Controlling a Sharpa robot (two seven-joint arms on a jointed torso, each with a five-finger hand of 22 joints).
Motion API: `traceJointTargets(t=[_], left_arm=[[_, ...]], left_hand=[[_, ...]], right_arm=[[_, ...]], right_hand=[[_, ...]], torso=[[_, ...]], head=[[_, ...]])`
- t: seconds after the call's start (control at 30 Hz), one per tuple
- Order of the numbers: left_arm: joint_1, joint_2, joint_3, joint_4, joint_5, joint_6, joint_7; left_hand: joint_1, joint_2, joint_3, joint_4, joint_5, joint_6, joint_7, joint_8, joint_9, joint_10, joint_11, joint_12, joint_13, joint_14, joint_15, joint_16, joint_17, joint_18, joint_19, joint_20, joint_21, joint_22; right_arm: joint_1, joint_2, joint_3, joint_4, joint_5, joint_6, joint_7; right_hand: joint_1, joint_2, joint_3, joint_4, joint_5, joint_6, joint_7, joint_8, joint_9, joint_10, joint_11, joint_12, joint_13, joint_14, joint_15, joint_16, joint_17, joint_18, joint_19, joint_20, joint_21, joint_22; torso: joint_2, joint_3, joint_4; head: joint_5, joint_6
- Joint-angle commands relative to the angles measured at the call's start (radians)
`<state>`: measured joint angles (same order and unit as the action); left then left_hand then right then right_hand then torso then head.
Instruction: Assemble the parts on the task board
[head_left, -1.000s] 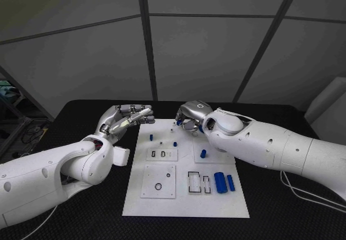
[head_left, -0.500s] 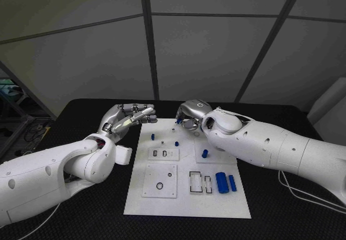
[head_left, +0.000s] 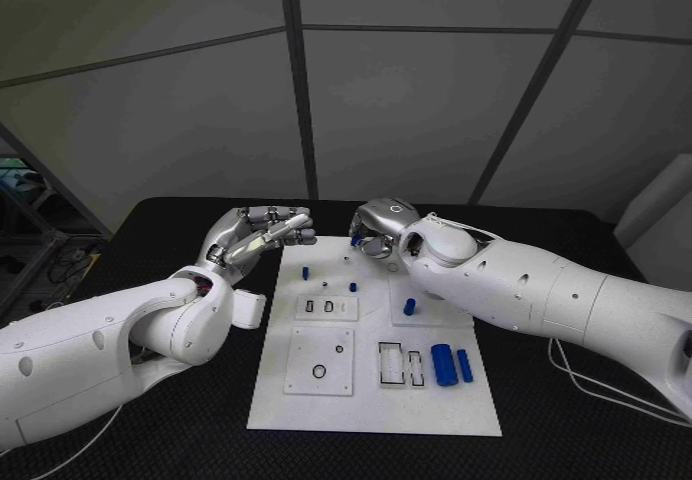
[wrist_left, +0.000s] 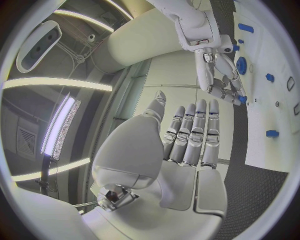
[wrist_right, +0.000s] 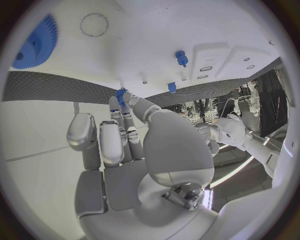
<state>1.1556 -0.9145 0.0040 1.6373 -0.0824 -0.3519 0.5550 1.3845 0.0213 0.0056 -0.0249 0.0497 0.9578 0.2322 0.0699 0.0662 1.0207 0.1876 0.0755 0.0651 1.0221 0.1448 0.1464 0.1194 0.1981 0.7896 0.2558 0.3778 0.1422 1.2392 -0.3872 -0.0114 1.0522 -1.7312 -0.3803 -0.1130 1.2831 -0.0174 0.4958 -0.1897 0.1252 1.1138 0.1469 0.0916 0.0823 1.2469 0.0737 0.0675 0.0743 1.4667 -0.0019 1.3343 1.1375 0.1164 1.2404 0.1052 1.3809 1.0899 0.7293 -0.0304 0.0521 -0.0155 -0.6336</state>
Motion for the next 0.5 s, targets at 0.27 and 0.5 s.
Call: traceJointTargets(t=[0.27,0.5], left_arm=[[0.003,0.005,0.001,-0.001,-0.001,0.015,0.004],[0.004,0.008,0.001,-0.001,-0.001,0.015,0.004]], left_hand=[[0.003,0.009,0.002,-0.007,0.006,-0.002,0.004,-0.003,0.0,-0.004,-0.002,-0.001,0.0,0.0,-0.001,0.0,-0.001,-0.014,0.001,0.001,-0.003,-0.001],[0.003,0.009,0.002,-0.007,0.006,-0.002,0.004,-0.003,0.0,-0.004,-0.002,-0.001,0.0,0.0,-0.001,0.0,-0.001,-0.014,0.001,0.001,-0.003,-0.001]], right_arm=[[0.002,0.021,0.001,-0.029,0.001,0.016,0.012],[0.002,0.028,0.001,-0.042,0.005,0.028,0.014]], right_hand=[[-0.003,-0.006,0.002,0.002,0.004,0.008,0.002,-0.001,0.001,-0.001,0.004,-0.004,-0.001,0.033,-0.001,0.006,0.0,-0.02,0.008,0.001,0.003,0.0],[-0.004,-0.006,0.003,0.003,0.004,0.008,0.003,-0.001,0.001,-0.001,0.004,-0.004,-0.001,0.032,0.0,0.005,-0.001,-0.02,0.008,0.002,0.003,0.001]], torso=[[0.001,-0.0001,-0.0002],[0.0,-0.0007,-0.0007]], head=[[0.007,-0.005],[0.006,-0.009]])
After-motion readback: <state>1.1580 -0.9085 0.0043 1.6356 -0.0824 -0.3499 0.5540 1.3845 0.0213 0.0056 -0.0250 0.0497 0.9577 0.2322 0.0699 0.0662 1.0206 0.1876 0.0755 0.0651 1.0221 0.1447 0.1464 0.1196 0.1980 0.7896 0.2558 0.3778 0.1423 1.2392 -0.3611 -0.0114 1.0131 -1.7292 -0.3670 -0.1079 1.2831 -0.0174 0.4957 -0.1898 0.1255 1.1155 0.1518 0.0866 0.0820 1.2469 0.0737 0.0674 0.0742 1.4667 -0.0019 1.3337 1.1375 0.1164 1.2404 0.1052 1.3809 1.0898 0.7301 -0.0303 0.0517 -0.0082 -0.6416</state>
